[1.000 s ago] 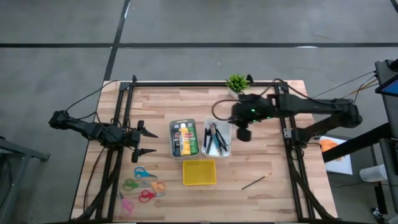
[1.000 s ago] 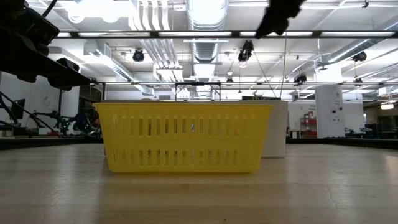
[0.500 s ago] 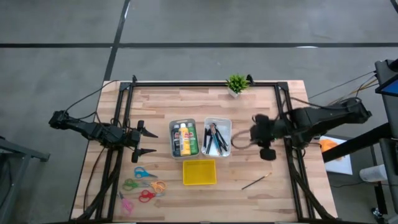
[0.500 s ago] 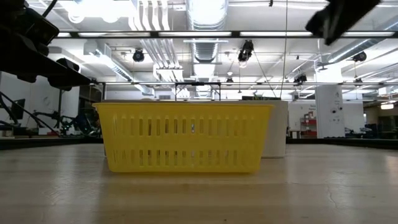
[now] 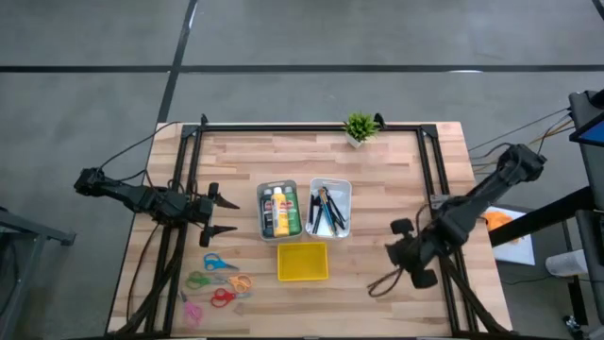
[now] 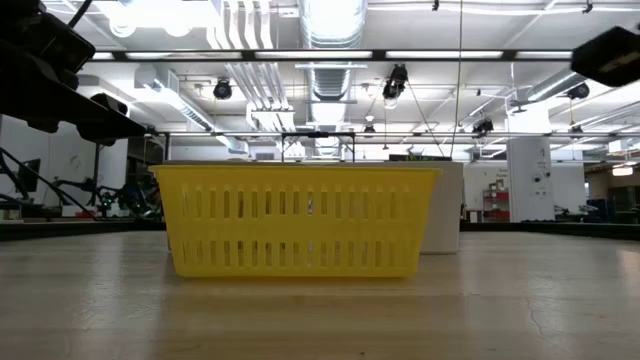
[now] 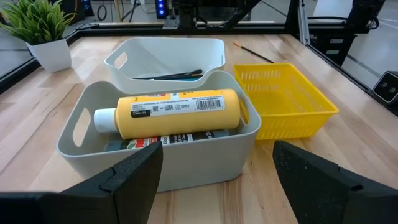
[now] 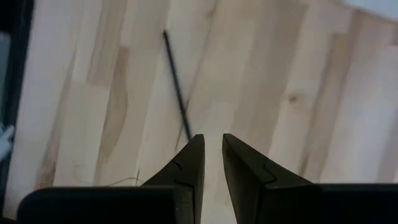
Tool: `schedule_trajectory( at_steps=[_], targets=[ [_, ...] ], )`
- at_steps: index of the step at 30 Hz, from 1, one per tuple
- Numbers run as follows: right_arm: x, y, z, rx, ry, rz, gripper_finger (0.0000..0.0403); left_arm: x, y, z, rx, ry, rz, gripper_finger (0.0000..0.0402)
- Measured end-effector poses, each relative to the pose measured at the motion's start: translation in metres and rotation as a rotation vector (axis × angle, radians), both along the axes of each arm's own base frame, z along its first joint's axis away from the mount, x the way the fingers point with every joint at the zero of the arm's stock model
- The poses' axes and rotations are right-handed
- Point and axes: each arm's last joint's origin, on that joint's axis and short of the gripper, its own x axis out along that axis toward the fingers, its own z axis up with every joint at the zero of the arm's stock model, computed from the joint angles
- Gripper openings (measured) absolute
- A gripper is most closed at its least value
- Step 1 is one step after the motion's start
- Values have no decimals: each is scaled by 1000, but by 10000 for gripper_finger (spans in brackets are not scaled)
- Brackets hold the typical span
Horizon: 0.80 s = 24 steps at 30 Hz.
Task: Pick & Place Paint Supplies
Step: Put the gold paint brush into the white bin
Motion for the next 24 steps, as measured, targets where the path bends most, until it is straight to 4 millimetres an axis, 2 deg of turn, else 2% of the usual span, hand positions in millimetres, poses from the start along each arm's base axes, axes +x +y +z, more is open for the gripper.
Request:
schedule_trajectory(
  at_steps=[11,24],
  targets=[
    [11,35,-43,-67,110,-23,57,0,0,0,0,0,0,306],
    [21,51,-89,-173,214,-6,57,0,0,0,0,0,0,306]
  ],
)
